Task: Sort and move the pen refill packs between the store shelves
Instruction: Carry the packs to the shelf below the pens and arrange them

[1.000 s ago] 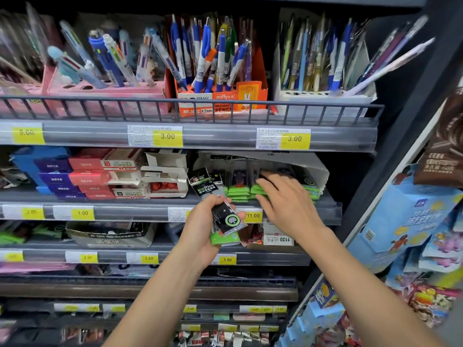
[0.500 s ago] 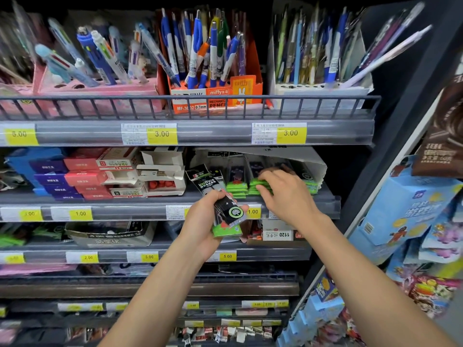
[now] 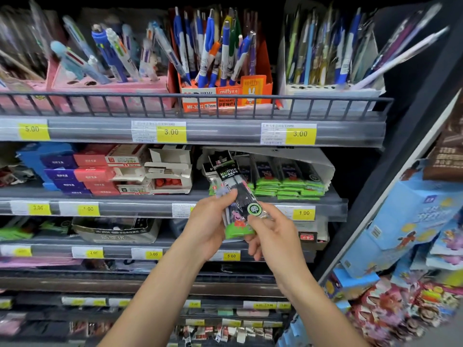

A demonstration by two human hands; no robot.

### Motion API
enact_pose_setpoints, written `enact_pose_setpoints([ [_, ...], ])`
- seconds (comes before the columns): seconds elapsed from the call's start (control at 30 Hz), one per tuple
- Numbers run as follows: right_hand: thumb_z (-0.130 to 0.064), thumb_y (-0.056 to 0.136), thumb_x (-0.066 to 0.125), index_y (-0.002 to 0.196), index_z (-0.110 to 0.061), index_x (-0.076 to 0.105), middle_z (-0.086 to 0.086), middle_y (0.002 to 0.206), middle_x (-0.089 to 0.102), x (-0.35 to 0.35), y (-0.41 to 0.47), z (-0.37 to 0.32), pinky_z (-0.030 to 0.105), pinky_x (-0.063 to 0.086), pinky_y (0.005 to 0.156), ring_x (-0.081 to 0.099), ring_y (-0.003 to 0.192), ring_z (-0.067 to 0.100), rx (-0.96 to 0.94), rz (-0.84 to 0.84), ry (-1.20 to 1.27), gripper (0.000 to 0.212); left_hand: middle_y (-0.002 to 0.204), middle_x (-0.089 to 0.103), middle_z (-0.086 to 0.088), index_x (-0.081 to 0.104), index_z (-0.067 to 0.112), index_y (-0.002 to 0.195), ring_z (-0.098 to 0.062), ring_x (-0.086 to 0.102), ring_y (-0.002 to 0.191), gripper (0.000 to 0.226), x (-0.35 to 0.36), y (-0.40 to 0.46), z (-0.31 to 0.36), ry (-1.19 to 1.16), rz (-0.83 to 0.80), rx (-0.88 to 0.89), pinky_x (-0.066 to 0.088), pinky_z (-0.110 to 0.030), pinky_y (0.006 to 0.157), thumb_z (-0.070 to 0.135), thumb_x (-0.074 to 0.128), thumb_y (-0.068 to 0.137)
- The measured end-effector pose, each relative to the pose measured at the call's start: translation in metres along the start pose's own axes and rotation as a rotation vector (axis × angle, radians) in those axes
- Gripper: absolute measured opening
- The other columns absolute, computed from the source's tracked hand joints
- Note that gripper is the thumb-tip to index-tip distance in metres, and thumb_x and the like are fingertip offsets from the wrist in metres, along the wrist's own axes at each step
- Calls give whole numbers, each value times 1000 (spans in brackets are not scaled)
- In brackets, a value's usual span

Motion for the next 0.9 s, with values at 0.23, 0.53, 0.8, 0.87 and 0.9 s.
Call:
enact_pose_setpoints([
  [0.23,-25,98,65,122,-19,66,12,81,75,-2,5,0,33,53,52,66,60,24,131,104,82,25,120,70,-34,69,-6,118,-38,68,98,29,-6,7,1,11,19,11,57,-63,96,14,55,102],
  [0.53,-15,94,69,98,-3,71,12,72,65,5,17,-5,30,52,49,58,53,18,324,106,253,13,97,79,-24,74,-6,106,-35,78,79,25,-8,15,8,68,179,97,66,-45,69,14,78,92],
  [0.8,-7,91,75,111,2,67,14,85,68,16,44,-24,25,59,61,72,62,17,274,196,466,23,85,79,-12,75,1,107,-19,74,61,17,-21,5,5,28,123,35,56,-27,51,14,73,95],
  [0.87,-15,93,75,114,-2,63,17,90,74,17,44,-23,28,61,63,77,70,24,254,192,430,28,88,78,-13,75,1,108,-19,73,63,19,-21,4,4,28,103,39,57,-28,52,11,75,92],
  [0.9,-24,94,74,112,-6,62,12,84,77,16,42,-21,32,62,62,78,70,25,239,189,321,28,88,77,-13,75,3,106,-19,72,63,17,-21,5,4,32,99,49,57,-29,53,10,76,91],
])
Point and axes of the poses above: each hand's wrist, its own y-axis towards the middle knuckle, its own x-axis out of the palm, z = x × y, the point moved 2 cm from there along y, towards the middle knuckle
